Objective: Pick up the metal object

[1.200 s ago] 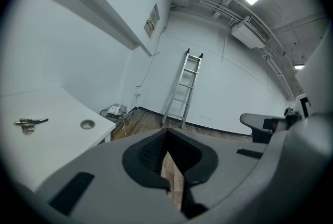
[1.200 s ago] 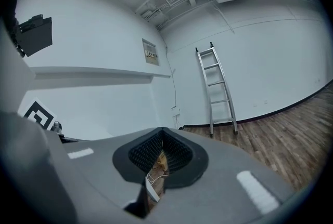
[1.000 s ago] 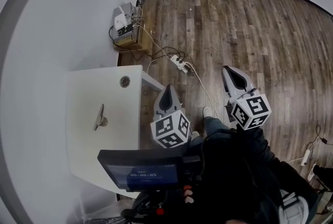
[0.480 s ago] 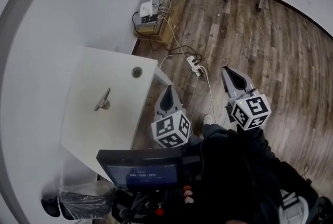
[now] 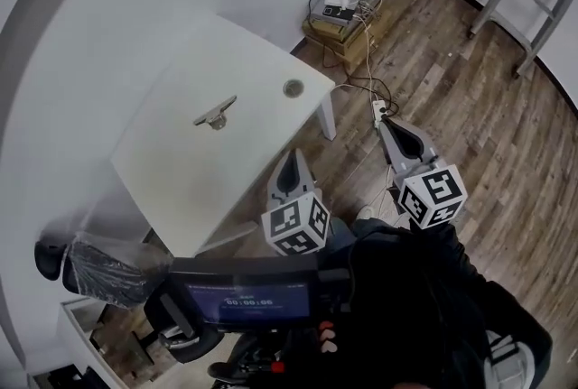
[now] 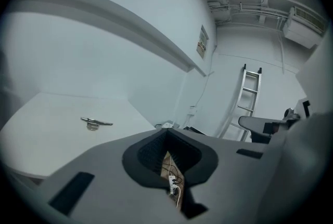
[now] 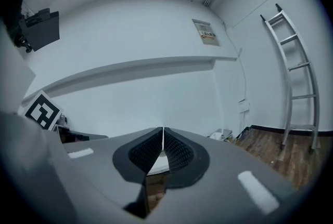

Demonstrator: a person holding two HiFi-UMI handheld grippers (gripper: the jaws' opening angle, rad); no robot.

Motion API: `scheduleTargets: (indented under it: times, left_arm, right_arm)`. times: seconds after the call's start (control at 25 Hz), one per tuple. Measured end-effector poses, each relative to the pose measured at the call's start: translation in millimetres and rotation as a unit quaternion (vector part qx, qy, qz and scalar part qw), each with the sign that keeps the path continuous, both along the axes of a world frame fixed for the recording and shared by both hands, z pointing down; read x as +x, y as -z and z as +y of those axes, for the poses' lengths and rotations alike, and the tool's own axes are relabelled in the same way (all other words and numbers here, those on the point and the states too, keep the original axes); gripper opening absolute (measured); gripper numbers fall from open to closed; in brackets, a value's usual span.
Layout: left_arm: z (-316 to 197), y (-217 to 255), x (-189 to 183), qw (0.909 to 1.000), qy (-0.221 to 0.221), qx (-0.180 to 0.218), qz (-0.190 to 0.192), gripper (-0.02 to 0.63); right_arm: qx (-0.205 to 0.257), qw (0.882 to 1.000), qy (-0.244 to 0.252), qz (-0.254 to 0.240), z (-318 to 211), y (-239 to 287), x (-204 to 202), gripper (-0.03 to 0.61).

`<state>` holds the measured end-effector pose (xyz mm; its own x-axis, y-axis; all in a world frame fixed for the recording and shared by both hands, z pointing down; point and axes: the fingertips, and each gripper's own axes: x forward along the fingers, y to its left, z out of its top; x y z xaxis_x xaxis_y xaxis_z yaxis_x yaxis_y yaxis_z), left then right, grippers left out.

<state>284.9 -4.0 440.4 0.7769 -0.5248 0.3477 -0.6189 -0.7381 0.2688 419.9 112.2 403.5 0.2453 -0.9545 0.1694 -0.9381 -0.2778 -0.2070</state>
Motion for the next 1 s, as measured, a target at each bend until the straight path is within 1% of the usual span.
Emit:
scheduleTargets:
  times: [0.12, 0.24, 0.32, 0.44, 0.64, 0.8, 1.0]
  left_arm:
    - [-12, 0, -26, 0.9993, 0.038, -0.001, 0.000, 0.000]
    - [-31, 1, -56, 0.9964, 0.085, -0.009, -0.005, 0.000]
    - [-45, 1, -74, 0.9938, 0.111, -0.005, -0.004, 0.000]
    - [-54, 5, -99, 0.9888, 0.149, -0.013, -0.001, 0.000]
    - [-72, 5, -115, 0.9873, 0.159, -0.004, 0.005, 0.000]
    - [-84, 11, -140, 0.9812, 0.193, -0.009, 0.010, 0.000]
    - [-119, 12, -178, 0.9725, 0.232, -0.013, 0.016, 0.000]
  right_arm:
    - [-0.001, 0.999, 0.049, -0.003, -28, -2, -23, 0.003]
    - [0.000, 0.996, 0.092, -0.003, -54, -1, -45, 0.003]
    - [0.000, 0.993, 0.116, 0.001, -68, 0, -57, 0.003]
    - [-0.002, 0.990, 0.142, 0.003, -82, 2, -71, 0.003]
    - [-0.004, 0.985, 0.172, 0.004, -112, 4, -89, 0.003]
    - [-0.003, 0.979, 0.204, 0.006, -136, 9, -111, 0.003]
    - [-0.008, 0.969, 0.248, 0.012, -184, 11, -146, 0.003]
